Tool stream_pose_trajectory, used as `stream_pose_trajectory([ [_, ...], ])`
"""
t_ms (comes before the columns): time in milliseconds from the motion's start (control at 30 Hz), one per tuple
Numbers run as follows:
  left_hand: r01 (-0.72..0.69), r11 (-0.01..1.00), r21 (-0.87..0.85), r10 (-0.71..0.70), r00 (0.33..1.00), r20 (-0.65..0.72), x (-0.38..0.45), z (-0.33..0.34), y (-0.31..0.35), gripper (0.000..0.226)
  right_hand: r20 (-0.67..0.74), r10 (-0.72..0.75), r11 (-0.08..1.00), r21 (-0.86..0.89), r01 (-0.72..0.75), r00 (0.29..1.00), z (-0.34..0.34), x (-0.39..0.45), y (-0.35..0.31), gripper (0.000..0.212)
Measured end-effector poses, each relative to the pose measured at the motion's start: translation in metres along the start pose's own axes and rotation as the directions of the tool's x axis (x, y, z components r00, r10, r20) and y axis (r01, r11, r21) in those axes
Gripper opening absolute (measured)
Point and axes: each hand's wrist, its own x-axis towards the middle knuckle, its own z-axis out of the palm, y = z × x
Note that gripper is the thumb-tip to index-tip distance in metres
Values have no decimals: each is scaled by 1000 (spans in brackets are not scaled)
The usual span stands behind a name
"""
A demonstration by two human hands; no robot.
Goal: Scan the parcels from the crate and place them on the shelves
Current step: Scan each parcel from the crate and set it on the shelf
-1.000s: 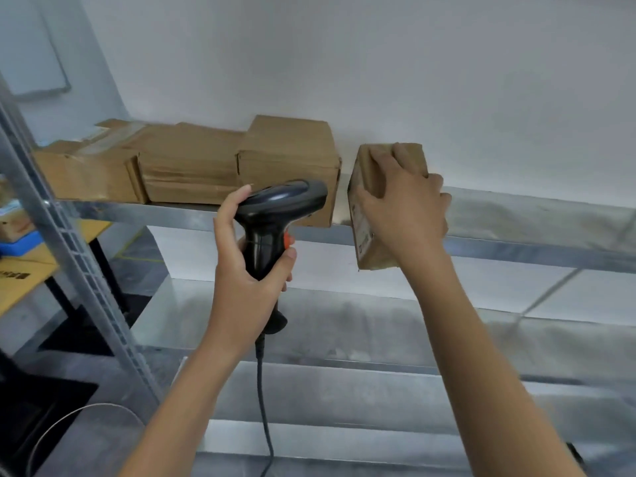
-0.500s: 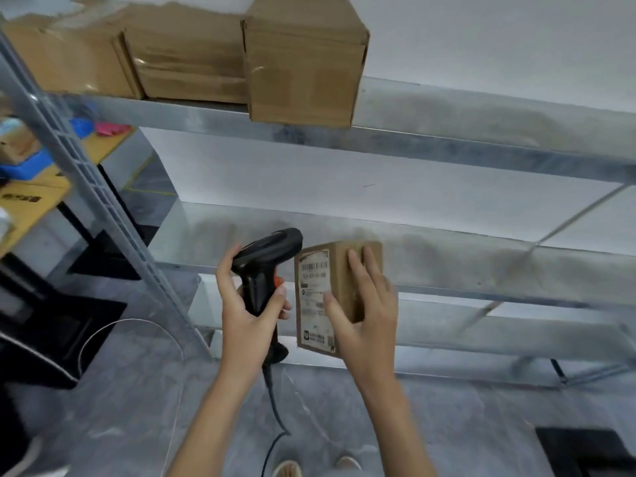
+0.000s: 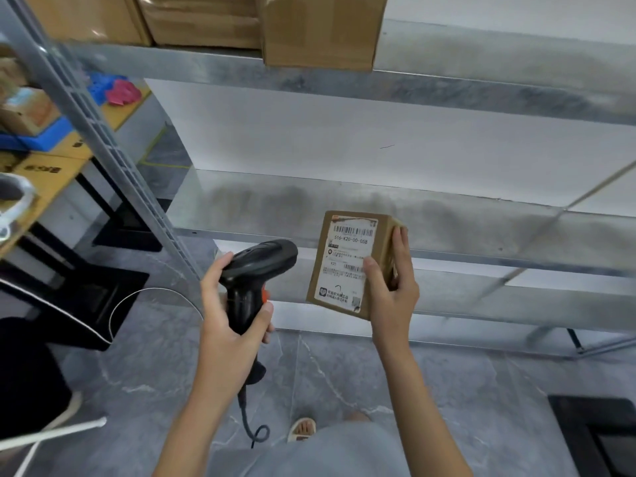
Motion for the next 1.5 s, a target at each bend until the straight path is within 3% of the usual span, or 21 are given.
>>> stream_pose_trajectory([
  [300, -25, 999, 27, 23, 995, 95, -5, 2, 14, 87, -2, -32, 998, 47, 32, 999, -4, 6, -6, 61],
  [467, -54, 999, 2, 54, 995, 88, -6, 4, 20, 88, 29, -37, 999, 20, 36, 999, -5, -2, -1, 72],
  [767, -55, 998, 10, 54, 994, 98, -3, 8, 24, 87, 78, -120, 990, -59, 125, 990, 3, -9, 1, 68],
  [1500, -42, 999, 6, 42, 996, 81, 0, 13, 23, 88, 94, -129, 979, -144, 142, 987, 7, -8, 1, 69],
])
